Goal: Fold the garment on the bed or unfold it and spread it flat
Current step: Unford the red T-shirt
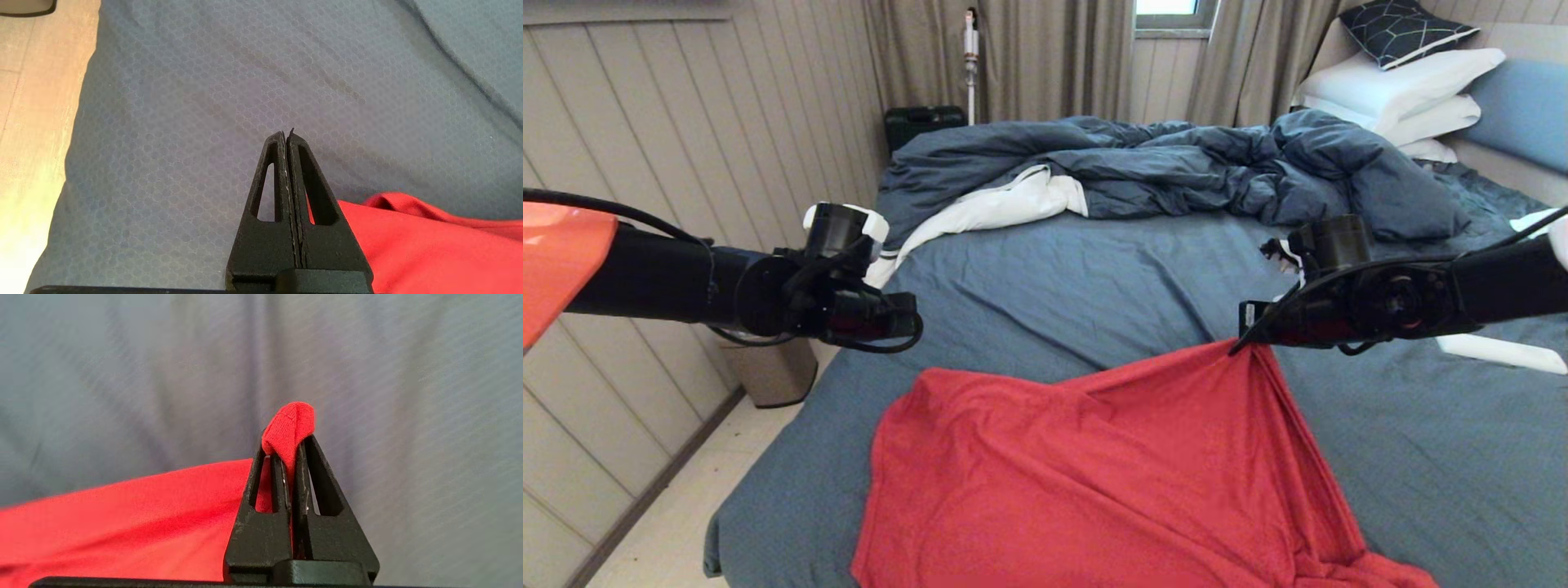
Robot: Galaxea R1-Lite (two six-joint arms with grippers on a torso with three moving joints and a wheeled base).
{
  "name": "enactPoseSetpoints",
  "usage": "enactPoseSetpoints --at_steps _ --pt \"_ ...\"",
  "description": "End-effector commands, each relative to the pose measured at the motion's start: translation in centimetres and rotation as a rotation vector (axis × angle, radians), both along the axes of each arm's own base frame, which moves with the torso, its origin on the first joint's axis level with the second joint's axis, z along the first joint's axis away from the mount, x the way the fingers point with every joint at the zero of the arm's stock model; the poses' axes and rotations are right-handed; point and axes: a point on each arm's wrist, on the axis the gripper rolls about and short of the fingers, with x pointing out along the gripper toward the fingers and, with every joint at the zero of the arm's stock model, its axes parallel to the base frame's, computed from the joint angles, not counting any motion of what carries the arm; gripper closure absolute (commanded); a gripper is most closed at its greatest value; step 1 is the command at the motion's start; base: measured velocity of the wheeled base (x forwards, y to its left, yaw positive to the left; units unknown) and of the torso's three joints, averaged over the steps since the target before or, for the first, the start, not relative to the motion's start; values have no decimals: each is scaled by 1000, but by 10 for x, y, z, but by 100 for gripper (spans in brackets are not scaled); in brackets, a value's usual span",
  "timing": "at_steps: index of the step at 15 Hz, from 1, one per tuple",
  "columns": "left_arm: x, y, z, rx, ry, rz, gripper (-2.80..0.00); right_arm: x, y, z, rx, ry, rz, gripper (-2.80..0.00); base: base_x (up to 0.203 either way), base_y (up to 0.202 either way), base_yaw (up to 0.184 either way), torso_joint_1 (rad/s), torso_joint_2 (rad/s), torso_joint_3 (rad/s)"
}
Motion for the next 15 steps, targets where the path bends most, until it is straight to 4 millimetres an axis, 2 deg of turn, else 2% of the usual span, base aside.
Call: enactPoseSetpoints --at_steps 1,6,13,15 --pt "1 0 -2 1 7 2 0 11 -8 -4 -8 -5 -33 0 0 0 0 0 0 0" --pt "2 -1 -6 3 15 2 0 39 -42 -13 -37 -22 -136 0 0 0 0 0 0 0" --pt "1 -4 -13 14 41 -4 0 41 -79 -23 -65 -2 -225 0 0 0 0 0 0 0" --pt "-6 -12 -20 26 71 -32 0 41 -84 -28 -63 12 -236 0 0 0 0 0 0 0"
